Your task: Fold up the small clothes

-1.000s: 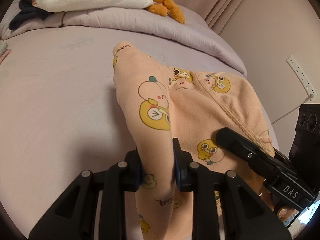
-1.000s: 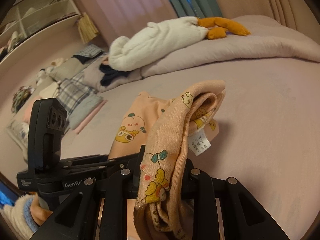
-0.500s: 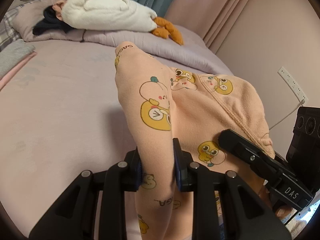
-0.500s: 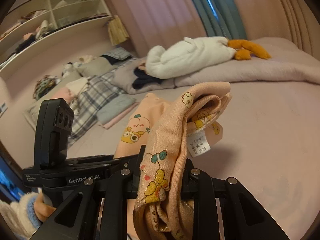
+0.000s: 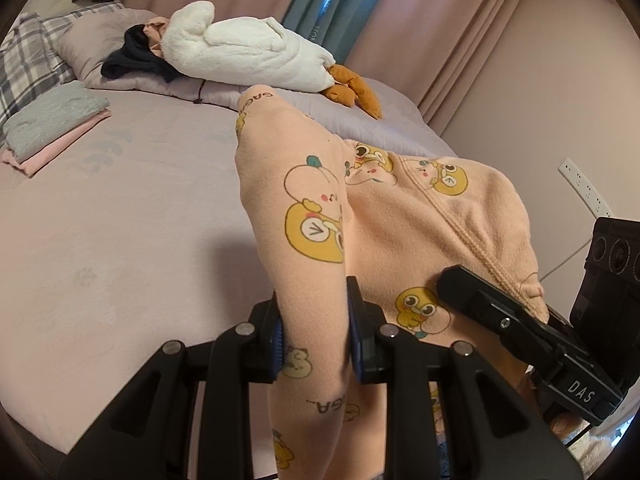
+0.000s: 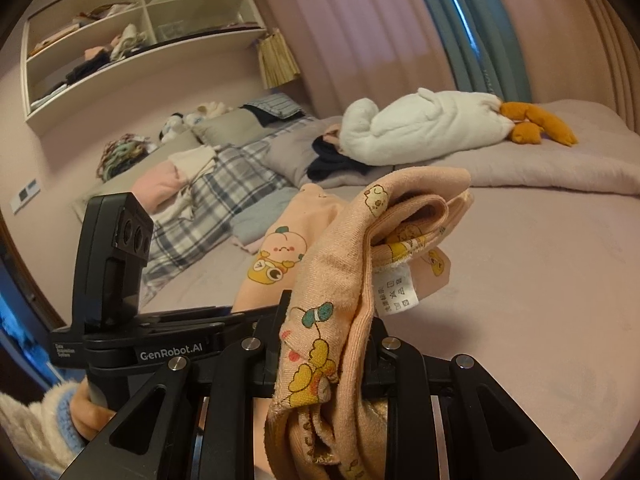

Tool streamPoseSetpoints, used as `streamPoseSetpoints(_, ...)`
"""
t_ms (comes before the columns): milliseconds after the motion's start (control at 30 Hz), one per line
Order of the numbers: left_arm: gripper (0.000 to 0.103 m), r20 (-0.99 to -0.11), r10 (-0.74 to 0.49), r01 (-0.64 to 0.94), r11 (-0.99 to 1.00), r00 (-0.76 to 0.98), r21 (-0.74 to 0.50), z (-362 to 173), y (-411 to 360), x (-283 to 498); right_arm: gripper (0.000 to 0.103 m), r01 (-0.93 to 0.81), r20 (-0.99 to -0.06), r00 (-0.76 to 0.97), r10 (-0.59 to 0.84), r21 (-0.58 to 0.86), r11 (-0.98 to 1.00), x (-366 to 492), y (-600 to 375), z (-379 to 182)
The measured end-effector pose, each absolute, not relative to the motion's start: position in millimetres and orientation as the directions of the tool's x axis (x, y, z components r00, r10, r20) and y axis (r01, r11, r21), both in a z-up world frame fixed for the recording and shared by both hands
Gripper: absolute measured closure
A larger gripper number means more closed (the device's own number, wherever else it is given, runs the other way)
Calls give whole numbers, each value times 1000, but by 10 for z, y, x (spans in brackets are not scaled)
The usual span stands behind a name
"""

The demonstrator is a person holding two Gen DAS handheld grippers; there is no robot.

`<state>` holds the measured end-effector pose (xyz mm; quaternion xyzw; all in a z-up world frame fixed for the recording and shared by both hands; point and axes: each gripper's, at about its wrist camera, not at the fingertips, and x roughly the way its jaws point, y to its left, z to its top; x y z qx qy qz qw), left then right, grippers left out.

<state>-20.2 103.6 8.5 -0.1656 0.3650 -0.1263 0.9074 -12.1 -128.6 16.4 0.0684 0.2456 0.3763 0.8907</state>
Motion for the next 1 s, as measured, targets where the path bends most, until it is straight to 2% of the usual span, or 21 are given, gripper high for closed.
streamPoseSetpoints(1000,78,-631,-324,41,906,705,-421,-27,1266,-379,77,-671,-443,551,707,270,691,-128,-981,95)
